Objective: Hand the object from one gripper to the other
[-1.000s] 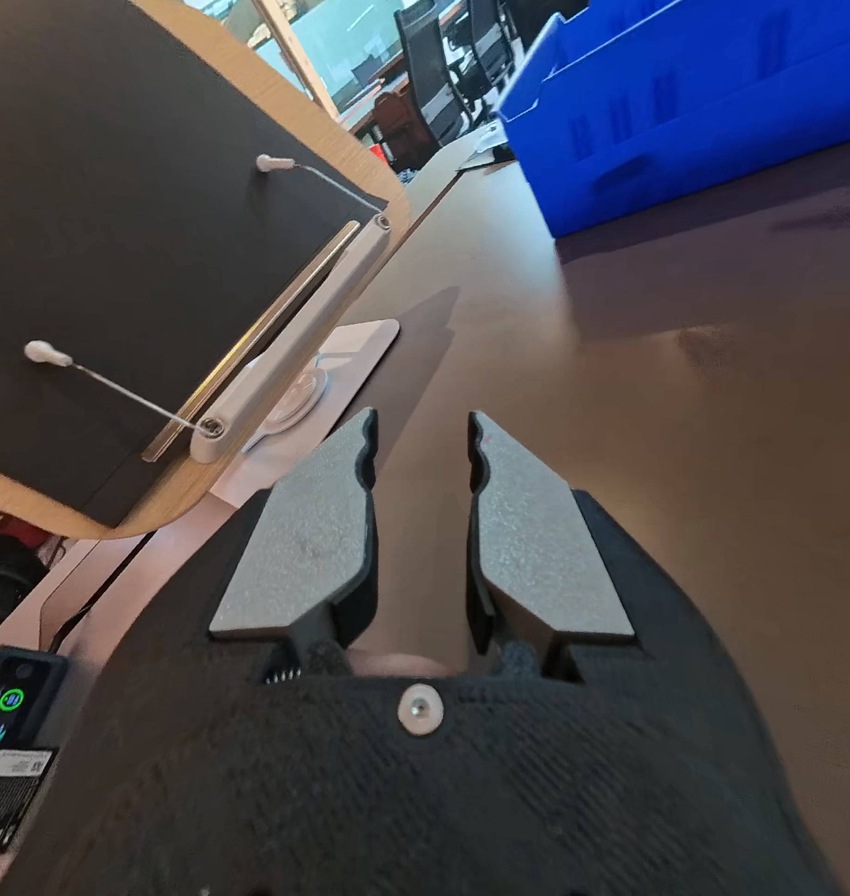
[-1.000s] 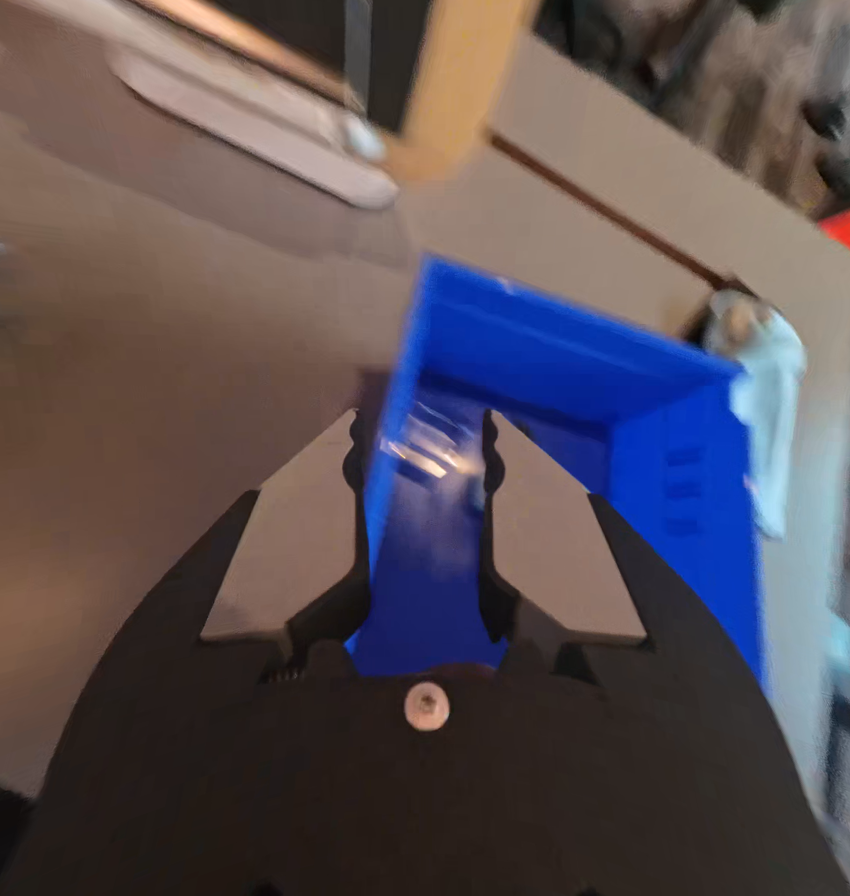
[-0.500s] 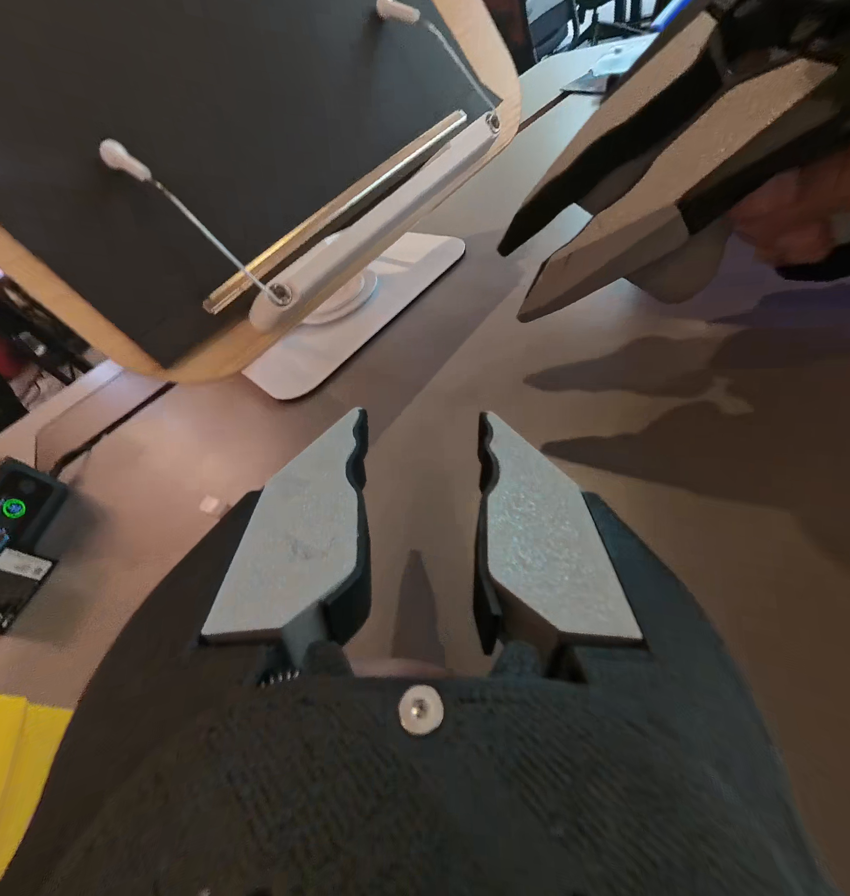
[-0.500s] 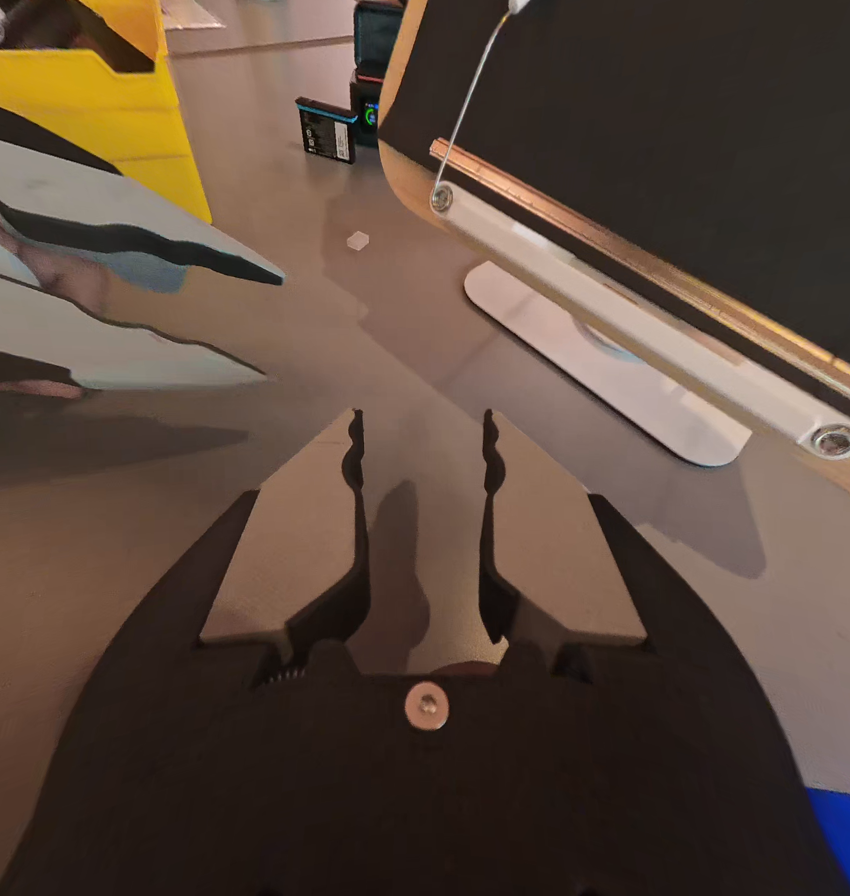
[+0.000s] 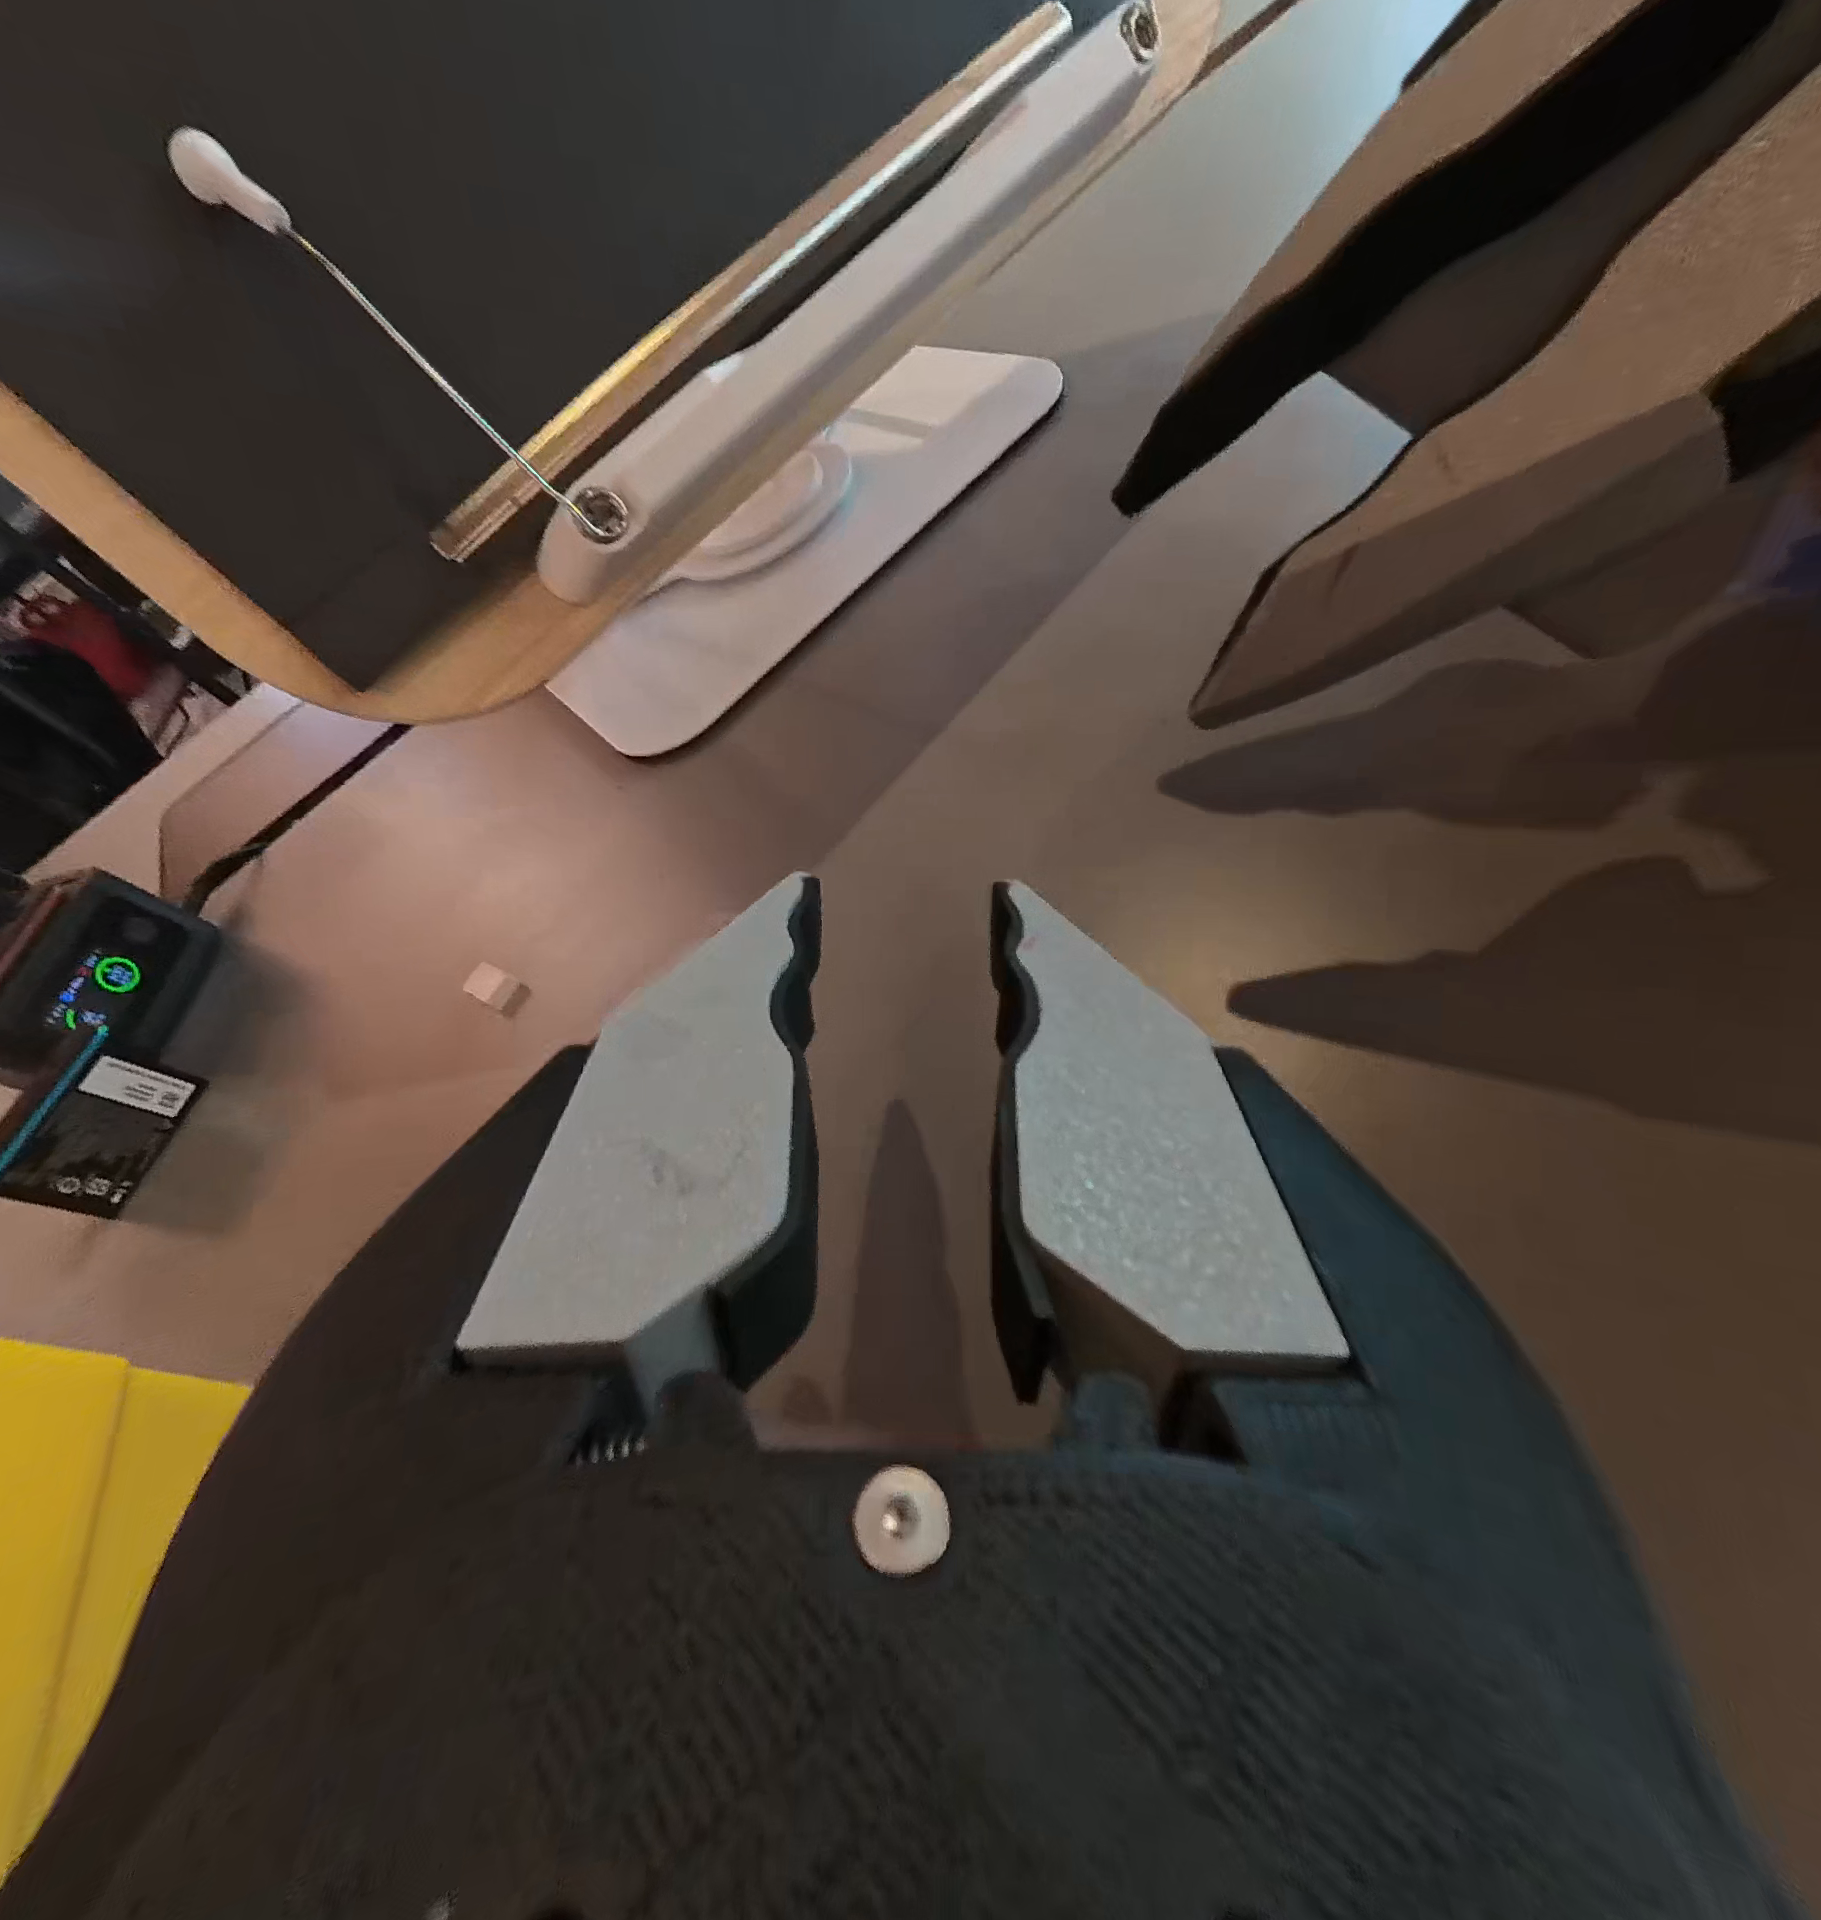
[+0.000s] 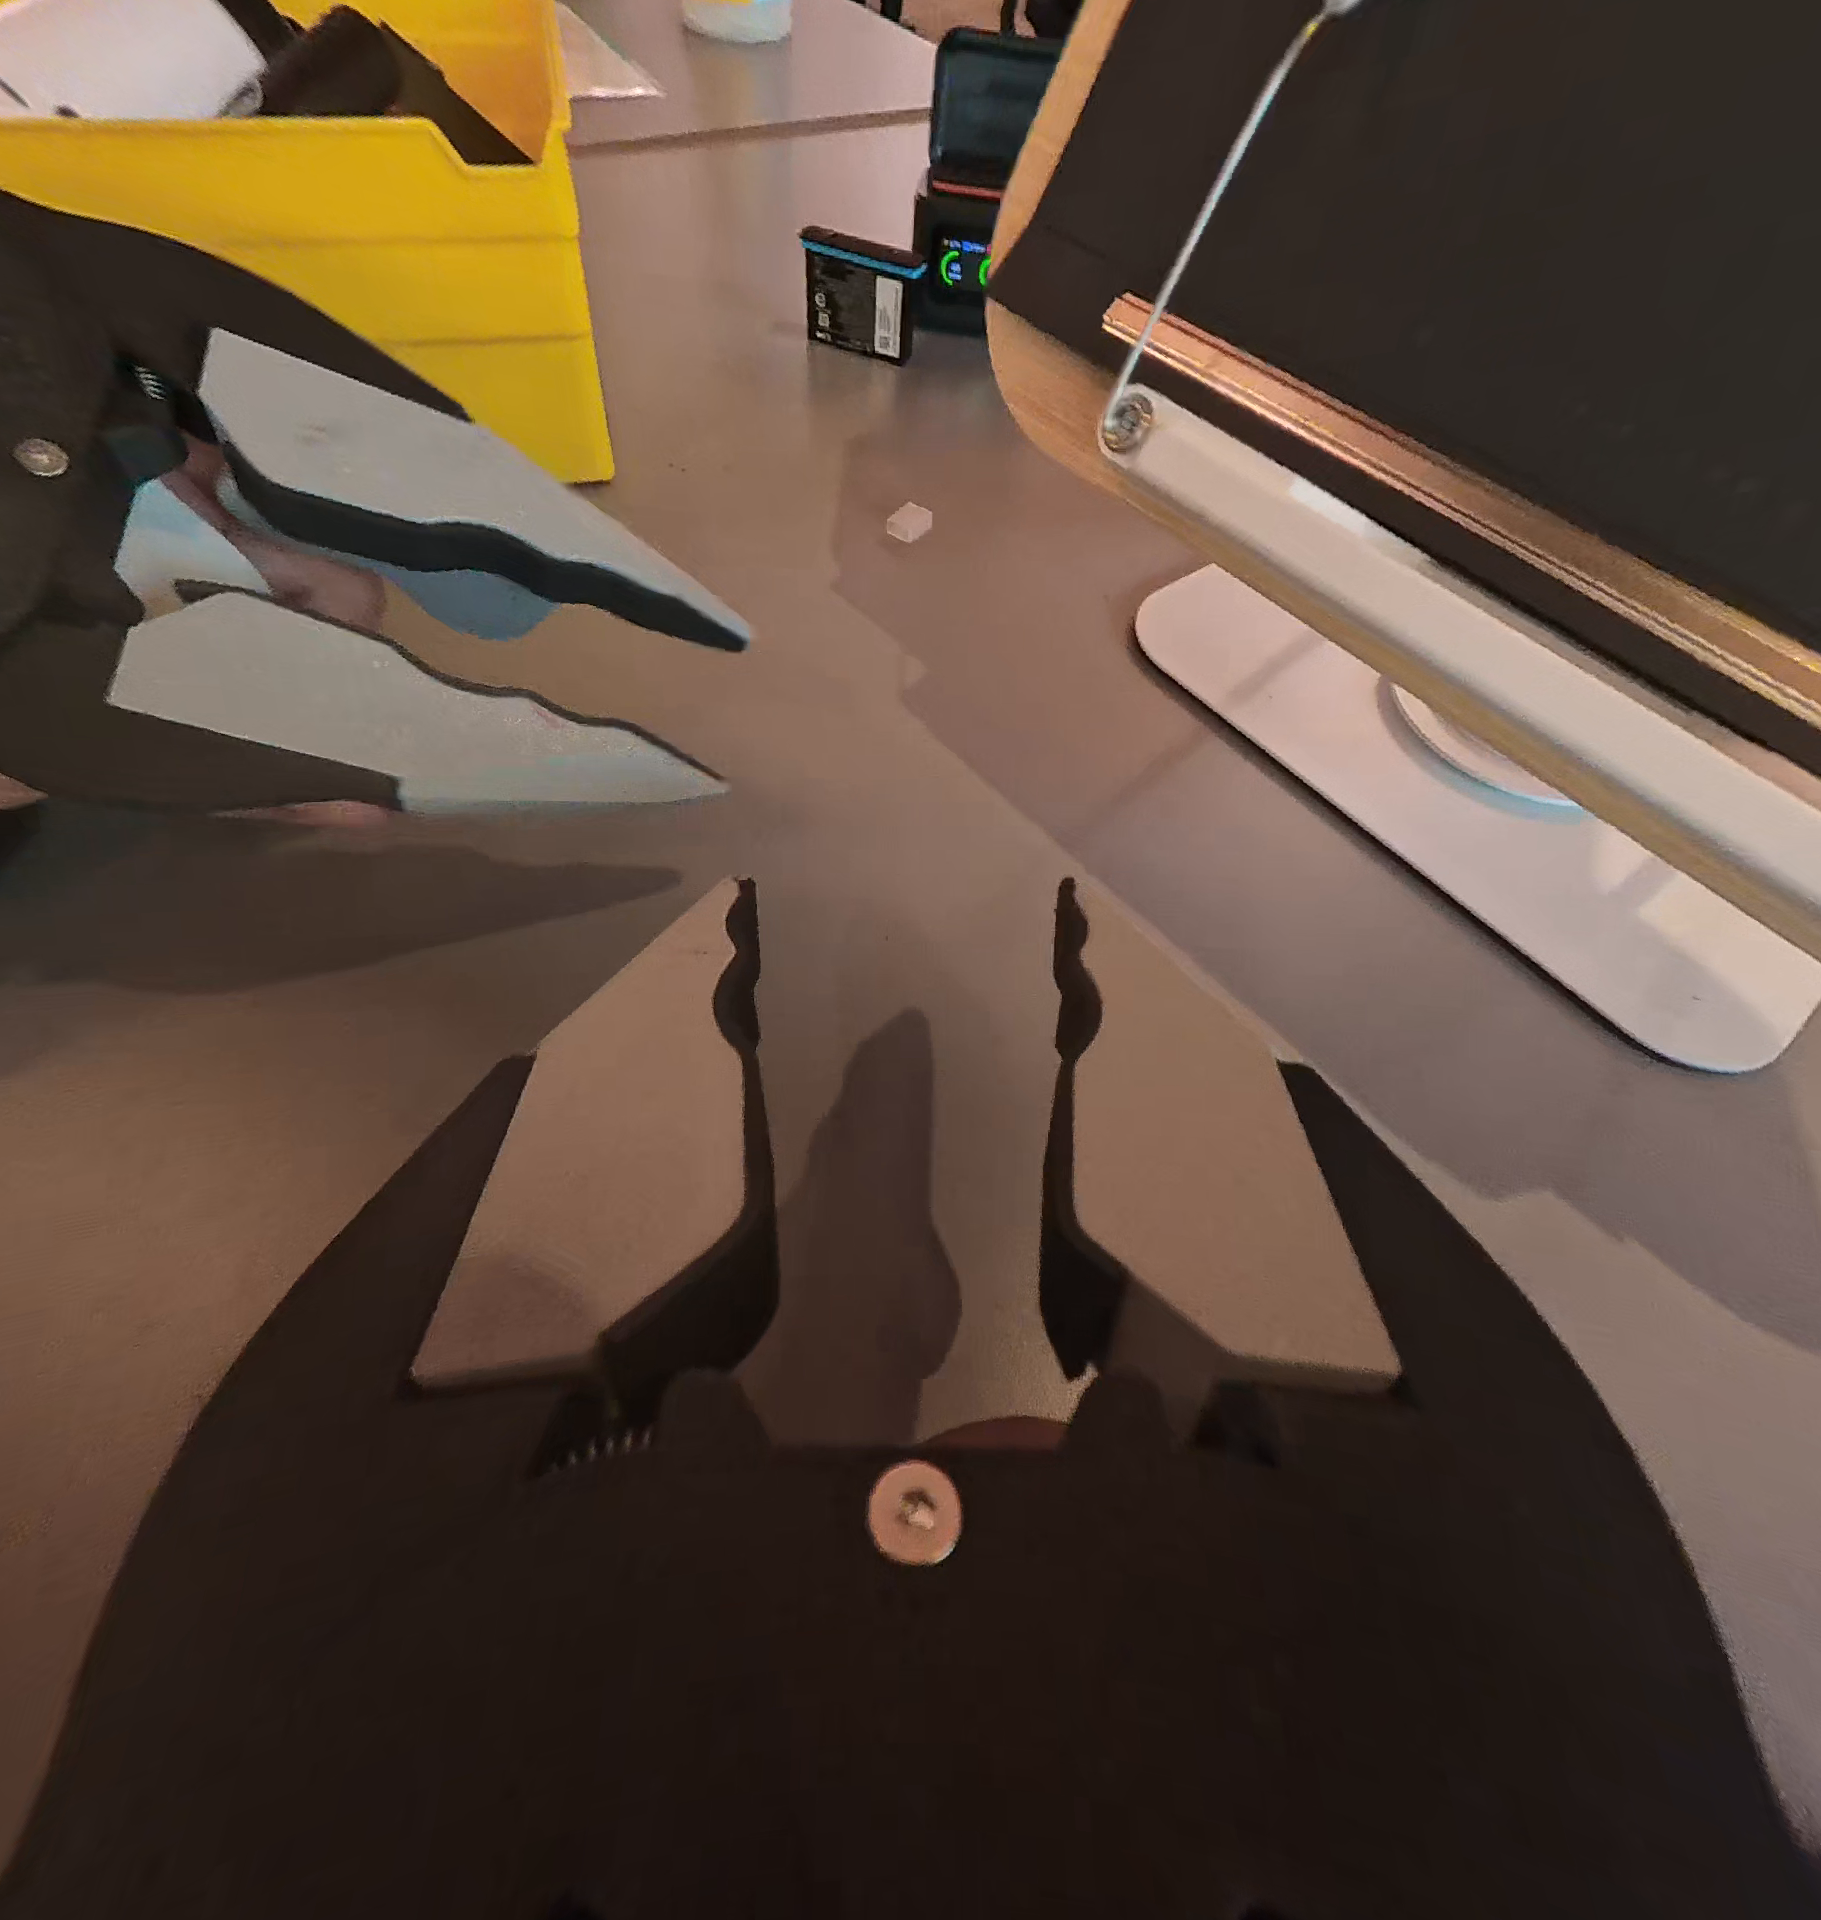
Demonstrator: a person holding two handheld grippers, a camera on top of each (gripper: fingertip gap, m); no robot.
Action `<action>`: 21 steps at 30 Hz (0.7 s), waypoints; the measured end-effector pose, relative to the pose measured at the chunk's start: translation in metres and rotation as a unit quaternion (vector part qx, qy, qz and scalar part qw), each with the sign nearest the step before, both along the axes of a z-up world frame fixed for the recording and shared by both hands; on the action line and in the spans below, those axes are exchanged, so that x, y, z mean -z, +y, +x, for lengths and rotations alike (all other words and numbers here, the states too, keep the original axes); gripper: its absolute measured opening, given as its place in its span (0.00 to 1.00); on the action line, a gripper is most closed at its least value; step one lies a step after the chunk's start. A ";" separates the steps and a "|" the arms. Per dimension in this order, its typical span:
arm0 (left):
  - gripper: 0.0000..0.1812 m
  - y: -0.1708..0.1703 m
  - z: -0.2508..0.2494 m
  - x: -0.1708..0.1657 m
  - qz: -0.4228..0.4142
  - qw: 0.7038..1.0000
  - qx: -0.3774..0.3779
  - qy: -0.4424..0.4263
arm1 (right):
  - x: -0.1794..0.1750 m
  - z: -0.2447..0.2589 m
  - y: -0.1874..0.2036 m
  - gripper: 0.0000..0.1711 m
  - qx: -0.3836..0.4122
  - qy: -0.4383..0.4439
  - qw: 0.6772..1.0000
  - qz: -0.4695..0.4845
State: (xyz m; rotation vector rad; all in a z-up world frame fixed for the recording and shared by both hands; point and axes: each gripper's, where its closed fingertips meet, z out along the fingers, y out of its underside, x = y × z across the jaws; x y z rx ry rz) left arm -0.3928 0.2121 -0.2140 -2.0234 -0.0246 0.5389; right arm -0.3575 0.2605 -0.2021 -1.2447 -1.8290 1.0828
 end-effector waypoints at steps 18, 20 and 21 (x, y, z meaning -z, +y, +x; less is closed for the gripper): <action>0.24 -0.044 0.059 0.022 -0.066 0.995 0.060 -0.033 | -0.006 0.017 0.014 0.35 0.021 0.022 0.997 -0.069; 0.24 -0.057 0.069 0.025 -0.078 0.994 0.071 -0.036 | -0.009 0.016 0.011 0.34 0.013 0.029 0.997 -0.073; 0.24 -0.064 0.073 0.028 -0.086 0.993 0.072 -0.036 | -0.010 0.015 0.008 0.34 0.008 0.033 0.997 -0.070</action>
